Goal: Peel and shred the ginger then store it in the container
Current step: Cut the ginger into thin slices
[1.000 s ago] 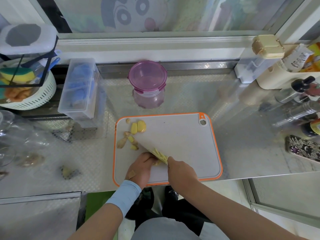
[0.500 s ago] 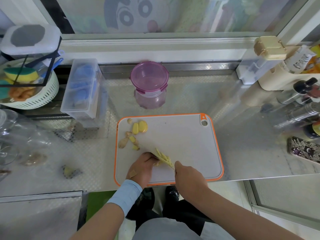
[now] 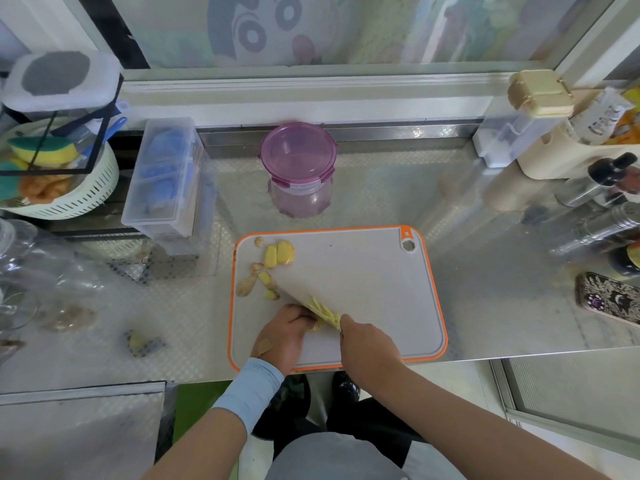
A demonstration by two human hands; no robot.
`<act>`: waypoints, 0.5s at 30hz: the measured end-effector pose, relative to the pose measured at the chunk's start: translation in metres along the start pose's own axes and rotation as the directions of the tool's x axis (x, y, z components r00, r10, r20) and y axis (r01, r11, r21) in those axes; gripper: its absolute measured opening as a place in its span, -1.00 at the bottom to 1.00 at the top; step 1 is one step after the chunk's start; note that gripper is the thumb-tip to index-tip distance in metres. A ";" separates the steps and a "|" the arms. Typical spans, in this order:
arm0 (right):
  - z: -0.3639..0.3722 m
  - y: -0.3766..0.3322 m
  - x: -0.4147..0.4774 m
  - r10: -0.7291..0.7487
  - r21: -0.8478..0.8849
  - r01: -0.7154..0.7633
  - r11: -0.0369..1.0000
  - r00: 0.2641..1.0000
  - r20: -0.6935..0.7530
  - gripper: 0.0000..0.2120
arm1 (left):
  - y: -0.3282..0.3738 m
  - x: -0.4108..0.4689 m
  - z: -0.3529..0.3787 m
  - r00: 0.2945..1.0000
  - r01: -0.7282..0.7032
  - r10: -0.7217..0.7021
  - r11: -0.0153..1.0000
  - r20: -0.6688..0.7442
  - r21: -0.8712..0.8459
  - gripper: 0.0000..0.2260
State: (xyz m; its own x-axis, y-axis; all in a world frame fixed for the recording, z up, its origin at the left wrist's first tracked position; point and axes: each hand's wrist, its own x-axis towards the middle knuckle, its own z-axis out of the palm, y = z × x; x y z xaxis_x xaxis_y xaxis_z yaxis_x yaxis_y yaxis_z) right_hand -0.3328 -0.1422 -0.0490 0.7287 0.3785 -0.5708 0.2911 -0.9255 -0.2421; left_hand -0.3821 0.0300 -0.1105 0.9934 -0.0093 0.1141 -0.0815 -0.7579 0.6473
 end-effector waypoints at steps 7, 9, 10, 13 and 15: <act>0.001 0.007 -0.019 0.015 -0.017 -0.015 1.000 1.000 0.005 -0.79 | 0.006 0.003 -0.002 1.000 -0.021 0.021 0.999 -0.007 0.027 -0.71; 0.001 0.008 -0.022 0.017 -0.009 -0.017 1.000 1.000 0.003 -0.79 | 0.004 0.003 -0.001 1.000 -0.023 0.023 1.000 -0.002 0.018 -0.71; 0.001 0.008 -0.021 0.011 -0.013 -0.011 1.000 1.000 0.007 -0.78 | 0.003 0.002 0.000 1.000 -0.025 0.025 1.000 -0.003 0.017 -0.71; -0.001 0.002 -0.013 -0.004 -0.031 0.005 1.000 1.000 0.027 -0.75 | -0.002 0.001 0.003 1.000 0.016 -0.016 0.999 -0.002 -0.047 -0.74; -0.003 -0.003 -0.005 -0.008 -0.021 0.009 1.000 0.999 0.038 -0.75 | -0.002 0.001 0.004 0.998 0.057 -0.058 0.996 -0.026 -0.063 -0.74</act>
State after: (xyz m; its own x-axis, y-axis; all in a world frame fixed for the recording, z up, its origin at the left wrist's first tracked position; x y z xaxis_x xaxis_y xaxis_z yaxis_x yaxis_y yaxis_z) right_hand -0.3358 -0.1417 -0.0432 0.7021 0.3862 -0.5982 0.3108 -0.9221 -0.2305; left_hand -0.3808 0.0291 -0.1152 0.9941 0.0516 0.0953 -0.0299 -0.7145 0.6990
